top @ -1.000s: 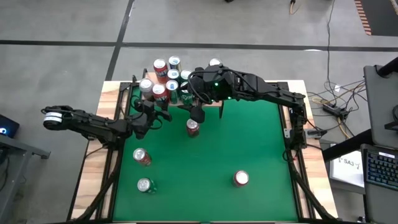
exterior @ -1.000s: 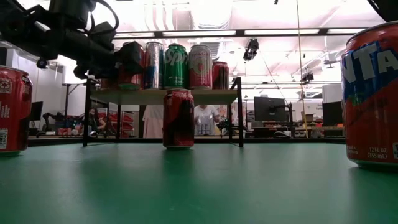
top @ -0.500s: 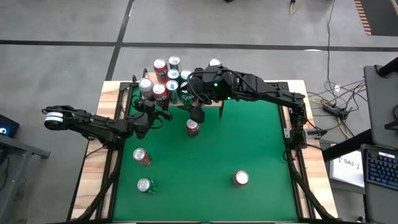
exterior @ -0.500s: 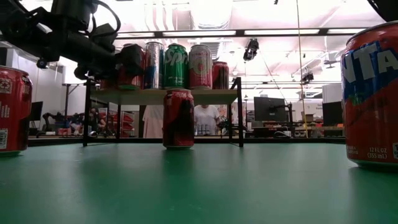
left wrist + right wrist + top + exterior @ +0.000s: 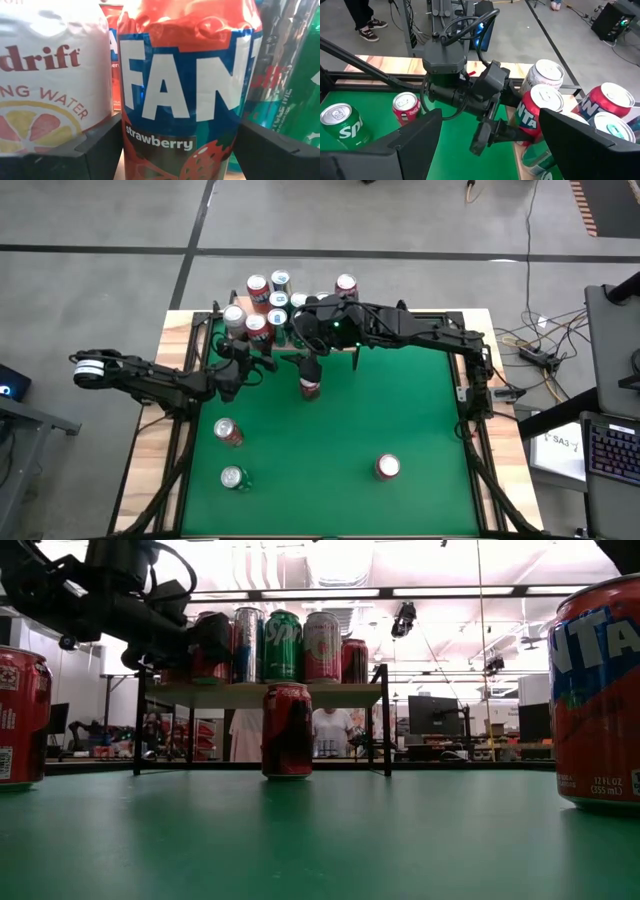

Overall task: Place canned beverage on shelf
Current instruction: Put the orange can on the shelf

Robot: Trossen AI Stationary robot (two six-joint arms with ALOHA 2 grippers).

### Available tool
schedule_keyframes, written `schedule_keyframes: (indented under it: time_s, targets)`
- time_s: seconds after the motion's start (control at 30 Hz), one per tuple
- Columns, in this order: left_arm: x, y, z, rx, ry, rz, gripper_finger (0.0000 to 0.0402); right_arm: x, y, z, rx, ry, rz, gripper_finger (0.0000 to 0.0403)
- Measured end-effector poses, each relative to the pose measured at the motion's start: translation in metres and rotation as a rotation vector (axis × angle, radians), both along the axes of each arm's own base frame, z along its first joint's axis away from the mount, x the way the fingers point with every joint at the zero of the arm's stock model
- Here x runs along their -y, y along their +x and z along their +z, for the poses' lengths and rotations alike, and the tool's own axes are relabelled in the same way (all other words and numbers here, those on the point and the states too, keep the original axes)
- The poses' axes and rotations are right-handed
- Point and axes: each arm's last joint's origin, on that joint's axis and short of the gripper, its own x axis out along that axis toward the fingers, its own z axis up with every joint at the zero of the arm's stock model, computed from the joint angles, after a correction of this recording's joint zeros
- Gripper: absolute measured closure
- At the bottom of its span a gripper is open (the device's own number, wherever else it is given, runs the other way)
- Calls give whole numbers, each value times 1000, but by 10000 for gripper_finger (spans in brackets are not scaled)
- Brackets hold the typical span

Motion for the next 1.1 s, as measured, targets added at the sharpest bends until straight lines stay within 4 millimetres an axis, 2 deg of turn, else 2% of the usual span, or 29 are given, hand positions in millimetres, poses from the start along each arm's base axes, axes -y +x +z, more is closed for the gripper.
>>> schedule_keyframes:
  time_s: [0.6, 1.1]
  targets:
    - [-3, 2, 5, -7, 14, 13, 93, 0, 1, 2, 18, 4, -3, 78]
    - [-8, 4, 1, -14, 6, 33, 93, 0, 1, 3, 36, 44, -20, 78]
